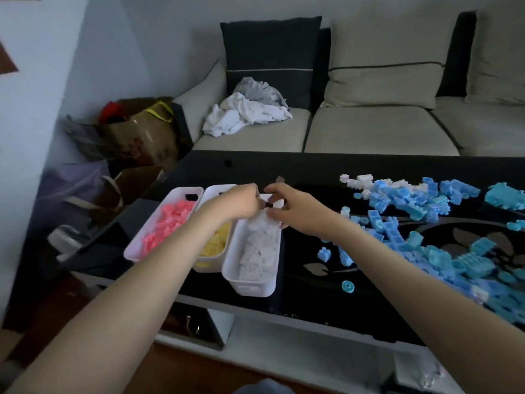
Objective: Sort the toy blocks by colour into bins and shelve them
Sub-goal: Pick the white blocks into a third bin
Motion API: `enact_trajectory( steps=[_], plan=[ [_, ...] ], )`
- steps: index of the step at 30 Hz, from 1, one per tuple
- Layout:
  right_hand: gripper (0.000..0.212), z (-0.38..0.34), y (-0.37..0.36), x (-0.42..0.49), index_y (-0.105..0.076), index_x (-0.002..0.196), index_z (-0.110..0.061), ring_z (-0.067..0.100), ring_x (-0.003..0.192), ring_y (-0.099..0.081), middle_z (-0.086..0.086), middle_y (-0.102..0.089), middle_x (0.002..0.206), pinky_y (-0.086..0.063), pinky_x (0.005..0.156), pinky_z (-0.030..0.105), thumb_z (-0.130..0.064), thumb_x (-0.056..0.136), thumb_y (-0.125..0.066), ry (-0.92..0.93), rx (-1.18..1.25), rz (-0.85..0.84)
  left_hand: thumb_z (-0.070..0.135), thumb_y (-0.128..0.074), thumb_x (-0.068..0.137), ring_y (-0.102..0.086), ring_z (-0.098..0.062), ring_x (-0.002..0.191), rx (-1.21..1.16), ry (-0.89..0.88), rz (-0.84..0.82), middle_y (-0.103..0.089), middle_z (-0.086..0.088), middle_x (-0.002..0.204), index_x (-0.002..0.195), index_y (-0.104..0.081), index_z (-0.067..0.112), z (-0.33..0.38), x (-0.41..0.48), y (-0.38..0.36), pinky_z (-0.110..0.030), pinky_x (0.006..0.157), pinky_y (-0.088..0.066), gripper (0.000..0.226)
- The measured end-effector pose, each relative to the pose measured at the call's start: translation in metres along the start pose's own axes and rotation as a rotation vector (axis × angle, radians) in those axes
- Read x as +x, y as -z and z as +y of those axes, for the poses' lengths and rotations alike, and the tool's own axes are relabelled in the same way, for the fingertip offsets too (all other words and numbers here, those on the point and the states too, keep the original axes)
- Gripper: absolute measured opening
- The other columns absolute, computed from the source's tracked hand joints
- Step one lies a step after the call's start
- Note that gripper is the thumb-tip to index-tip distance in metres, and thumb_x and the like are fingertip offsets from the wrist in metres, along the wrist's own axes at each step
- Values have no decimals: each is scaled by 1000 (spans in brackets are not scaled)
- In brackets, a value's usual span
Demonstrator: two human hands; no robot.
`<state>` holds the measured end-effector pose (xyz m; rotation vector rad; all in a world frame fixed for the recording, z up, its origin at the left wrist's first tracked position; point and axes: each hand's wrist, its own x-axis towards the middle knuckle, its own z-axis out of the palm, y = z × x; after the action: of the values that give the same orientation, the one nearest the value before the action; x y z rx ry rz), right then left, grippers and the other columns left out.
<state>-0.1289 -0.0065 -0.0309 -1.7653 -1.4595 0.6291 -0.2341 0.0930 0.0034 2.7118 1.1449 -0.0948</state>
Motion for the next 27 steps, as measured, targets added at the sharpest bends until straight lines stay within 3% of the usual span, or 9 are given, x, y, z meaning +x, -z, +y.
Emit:
enact_trajectory(
  steps=[3,5,8,10,14,17,21,24,27],
  plan=[
    [51,11,-9,10,-35,141,-24,13,111,-54,-1,-45,138,-41,88,23,-31,94,-52,-50,-131,7,24,-39,99,-44,-12,66,18,-6,-15,-49,-4,85,96,-56,10,-15,-2,-12,-22,53,-29,23],
    [47,26,-2,14,-37,140,-21,16,116,-51,2,-46,139,-40,90,24,-25,95,-51,-93,-171,93,22,-36,99,-48,-15,69,-34,-30,-62,-53,-5,87,108,-59,9,-21,0,-17,-23,59,-35,29],
    [45,61,24,14,-41,138,-15,23,120,-50,9,-47,137,-42,93,29,-15,94,-49,-214,-217,205,22,-36,101,-48,-8,64,-79,-70,-99,-52,5,80,119,-57,19,-22,5,-20,-19,52,-33,27],
    [45,87,43,9,-41,138,-10,27,116,-51,13,-46,137,-42,83,27,-8,94,-46,-313,-282,261,22,-39,100,-48,-6,67,-103,-88,-93,-54,4,90,122,-55,18,-20,8,-23,-18,52,-33,27],
    [51,121,64,2,-40,139,-11,29,92,-57,16,-42,139,-43,58,24,3,90,-39,-455,-355,294,20,-39,99,-57,-16,84,-55,-122,-39,-58,-1,110,125,-55,19,-17,18,-33,-26,68,-45,30],
    [48,132,63,6,-41,139,-16,28,95,-58,15,-41,139,-47,63,30,-2,93,-40,-456,-388,230,12,-35,98,-51,-17,75,-14,-151,37,-59,-2,101,116,-60,15,-15,23,-38,-28,65,-41,31],
    [31,139,54,17,-54,125,-13,21,82,-49,16,-48,124,-33,51,18,-10,96,-43,-405,-533,105,10,-35,97,-48,-16,67,-44,-159,67,-57,-1,91,111,-61,12,-17,27,-42,-29,62,-39,30],
    [25,139,50,21,-60,111,-12,21,84,-49,10,-45,118,-39,62,22,-5,94,-43,-392,-564,120,12,-34,99,-51,-15,68,-72,-158,74,-52,4,90,114,-60,13,-18,26,-42,-28,61,-41,30],
    [28,131,50,19,-58,113,-14,26,93,-54,11,-51,116,-47,74,33,-4,92,-41,-364,-565,173,12,-32,100,-51,-14,72,-79,-153,67,-53,2,100,120,-58,16,-19,25,-42,-26,63,-40,33]
  ],
)
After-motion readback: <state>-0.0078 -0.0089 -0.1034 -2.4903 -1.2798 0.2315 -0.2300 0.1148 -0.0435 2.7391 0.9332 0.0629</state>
